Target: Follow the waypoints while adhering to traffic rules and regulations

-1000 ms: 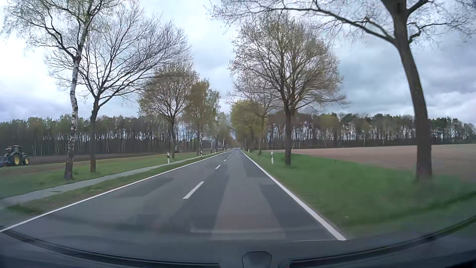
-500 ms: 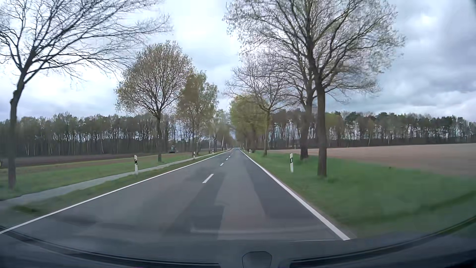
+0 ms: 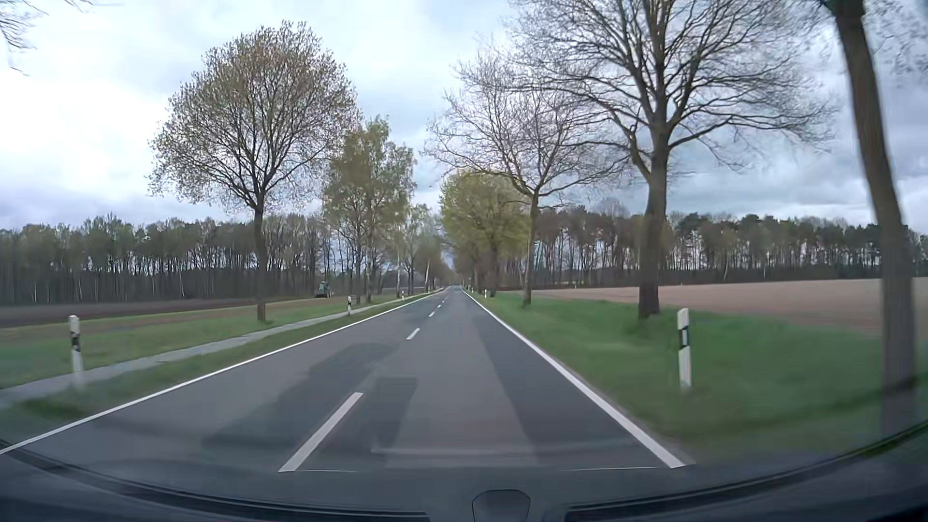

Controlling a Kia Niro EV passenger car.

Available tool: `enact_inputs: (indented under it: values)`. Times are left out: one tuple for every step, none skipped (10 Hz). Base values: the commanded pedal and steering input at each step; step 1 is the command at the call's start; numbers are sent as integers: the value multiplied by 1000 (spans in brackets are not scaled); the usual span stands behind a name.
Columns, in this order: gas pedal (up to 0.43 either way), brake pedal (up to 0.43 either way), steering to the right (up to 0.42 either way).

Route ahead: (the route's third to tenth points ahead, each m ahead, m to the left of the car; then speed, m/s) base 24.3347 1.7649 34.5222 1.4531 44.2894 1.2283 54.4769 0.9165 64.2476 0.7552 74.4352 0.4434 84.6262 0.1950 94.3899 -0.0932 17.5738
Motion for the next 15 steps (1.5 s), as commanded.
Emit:
enact_inputs:
  values:
    - [311,0,3]
    - [311,0,1]
    - [311,0,-1]
    - [311,0,-1]
    - [311,0,-2]
    - [311,0,-3]
    - [311,0,-5]
    - [311,0,-5]
    - [311,0,-5]
    - [311,0,-5]
    - [311,0,-5]
    - [311,0,-6]
    - [311,0,-6]
    - [311,0,-6]
    - [311,0,-6]
